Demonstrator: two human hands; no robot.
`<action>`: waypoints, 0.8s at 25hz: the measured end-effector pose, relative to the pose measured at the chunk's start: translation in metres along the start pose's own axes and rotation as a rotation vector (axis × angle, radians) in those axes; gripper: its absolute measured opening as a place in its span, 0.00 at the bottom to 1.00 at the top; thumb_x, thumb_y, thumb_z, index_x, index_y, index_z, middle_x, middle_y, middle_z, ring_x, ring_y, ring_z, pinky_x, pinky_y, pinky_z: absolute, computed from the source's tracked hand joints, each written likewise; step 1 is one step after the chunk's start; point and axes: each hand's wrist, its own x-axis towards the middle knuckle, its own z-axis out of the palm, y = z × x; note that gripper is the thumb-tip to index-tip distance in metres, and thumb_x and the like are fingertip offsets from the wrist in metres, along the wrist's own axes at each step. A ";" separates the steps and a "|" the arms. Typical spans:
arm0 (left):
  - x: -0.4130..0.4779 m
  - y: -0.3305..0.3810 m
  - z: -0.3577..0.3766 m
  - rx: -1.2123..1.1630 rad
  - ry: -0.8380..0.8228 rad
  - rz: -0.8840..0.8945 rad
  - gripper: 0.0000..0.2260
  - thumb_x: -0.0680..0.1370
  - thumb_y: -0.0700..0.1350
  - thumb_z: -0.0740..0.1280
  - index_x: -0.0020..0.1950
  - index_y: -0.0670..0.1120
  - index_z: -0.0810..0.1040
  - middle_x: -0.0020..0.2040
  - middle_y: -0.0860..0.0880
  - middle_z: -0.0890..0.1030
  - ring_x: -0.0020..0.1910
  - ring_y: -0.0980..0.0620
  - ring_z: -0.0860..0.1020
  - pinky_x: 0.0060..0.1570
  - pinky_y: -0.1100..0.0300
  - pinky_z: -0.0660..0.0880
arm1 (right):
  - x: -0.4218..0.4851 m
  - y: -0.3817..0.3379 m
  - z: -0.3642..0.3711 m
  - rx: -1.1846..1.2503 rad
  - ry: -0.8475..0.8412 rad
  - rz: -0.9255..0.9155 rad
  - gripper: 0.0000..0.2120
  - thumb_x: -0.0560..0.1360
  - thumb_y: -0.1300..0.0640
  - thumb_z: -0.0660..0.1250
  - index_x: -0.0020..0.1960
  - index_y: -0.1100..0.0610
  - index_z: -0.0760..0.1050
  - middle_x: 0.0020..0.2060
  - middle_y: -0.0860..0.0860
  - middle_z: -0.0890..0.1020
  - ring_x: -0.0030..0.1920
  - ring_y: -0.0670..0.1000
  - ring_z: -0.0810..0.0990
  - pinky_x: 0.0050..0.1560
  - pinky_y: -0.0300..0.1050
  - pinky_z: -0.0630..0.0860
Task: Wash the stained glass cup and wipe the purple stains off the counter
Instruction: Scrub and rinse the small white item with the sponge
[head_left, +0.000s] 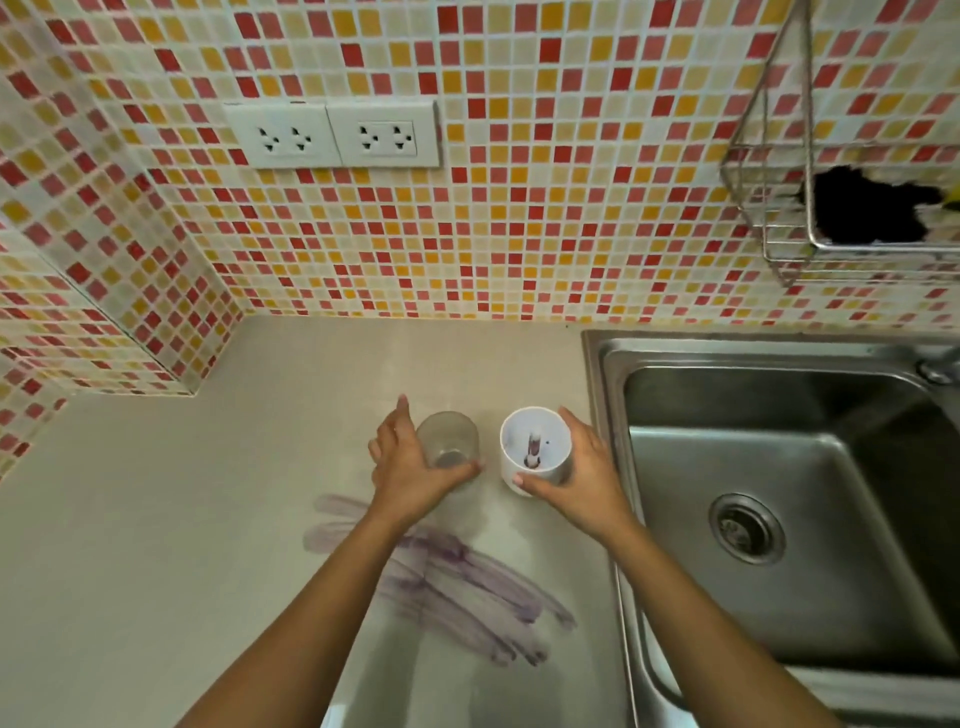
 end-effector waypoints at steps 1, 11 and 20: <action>0.002 0.013 -0.006 0.023 0.072 0.110 0.44 0.66 0.61 0.73 0.74 0.51 0.55 0.71 0.49 0.60 0.69 0.47 0.58 0.64 0.51 0.63 | 0.000 -0.001 0.000 -0.016 0.009 -0.009 0.44 0.58 0.39 0.76 0.68 0.52 0.64 0.63 0.51 0.73 0.63 0.52 0.71 0.61 0.45 0.69; 0.019 0.093 0.018 0.644 -0.335 0.786 0.13 0.78 0.46 0.64 0.61 0.45 0.78 0.55 0.44 0.80 0.50 0.47 0.78 0.47 0.61 0.71 | -0.001 -0.004 -0.002 -0.127 0.065 0.015 0.39 0.60 0.39 0.75 0.67 0.49 0.67 0.61 0.48 0.77 0.61 0.51 0.74 0.61 0.49 0.71; 0.009 0.115 0.006 0.647 -0.277 0.700 0.10 0.78 0.45 0.64 0.54 0.41 0.81 0.52 0.43 0.82 0.47 0.47 0.79 0.44 0.61 0.72 | 0.003 -0.006 -0.005 -0.198 -0.016 0.049 0.44 0.60 0.37 0.75 0.70 0.50 0.62 0.65 0.49 0.74 0.64 0.53 0.72 0.63 0.52 0.71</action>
